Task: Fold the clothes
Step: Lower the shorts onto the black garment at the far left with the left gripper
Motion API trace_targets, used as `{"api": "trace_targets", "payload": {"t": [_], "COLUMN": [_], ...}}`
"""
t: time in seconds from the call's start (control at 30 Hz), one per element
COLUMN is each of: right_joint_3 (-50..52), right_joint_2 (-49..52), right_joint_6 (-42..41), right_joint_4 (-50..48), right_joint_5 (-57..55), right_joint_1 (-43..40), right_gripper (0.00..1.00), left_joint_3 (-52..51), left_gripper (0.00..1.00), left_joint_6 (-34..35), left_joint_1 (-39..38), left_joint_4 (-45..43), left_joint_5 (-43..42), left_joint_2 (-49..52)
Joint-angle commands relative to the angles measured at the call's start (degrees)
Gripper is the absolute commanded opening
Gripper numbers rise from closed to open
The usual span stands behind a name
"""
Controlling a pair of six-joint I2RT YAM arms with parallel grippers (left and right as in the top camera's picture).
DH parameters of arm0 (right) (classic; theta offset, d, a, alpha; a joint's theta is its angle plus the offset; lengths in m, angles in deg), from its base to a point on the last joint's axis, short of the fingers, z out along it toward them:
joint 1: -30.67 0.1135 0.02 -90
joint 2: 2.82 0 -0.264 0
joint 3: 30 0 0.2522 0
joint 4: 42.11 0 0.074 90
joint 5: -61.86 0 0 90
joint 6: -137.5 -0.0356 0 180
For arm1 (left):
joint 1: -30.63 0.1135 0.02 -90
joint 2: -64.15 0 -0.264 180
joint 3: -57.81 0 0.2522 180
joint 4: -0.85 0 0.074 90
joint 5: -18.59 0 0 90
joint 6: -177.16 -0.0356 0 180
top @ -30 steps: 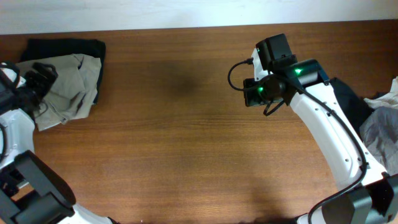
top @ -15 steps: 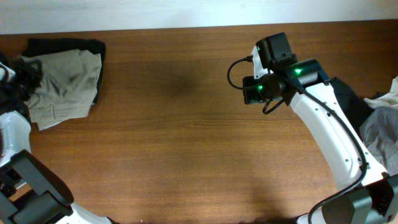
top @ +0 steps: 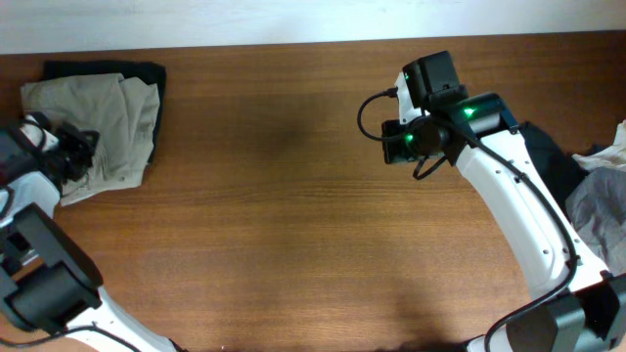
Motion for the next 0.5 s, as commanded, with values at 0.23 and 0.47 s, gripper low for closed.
{"api": "trace_targets", "payload": {"t": [0.23,0.47], "right_joint_3": [-1.2,-1.2], "right_joint_2": [-1.3,-1.3], "right_joint_6": [0.5,0.5], "right_joint_4": [0.3,0.2], "right_joint_5": [-0.5,-0.5], "right_joint_1": [0.2,0.2], "right_gripper": [0.04,0.04], "left_joint_3": [-0.3,-0.3], "left_gripper": [0.56,0.87], "left_joint_6": [0.9,0.9], "left_joint_1": [2.0,2.8], "left_joint_4": [10.1,9.0], "left_joint_5": [5.2,8.1], "left_joint_2": [0.4,-3.6]}}
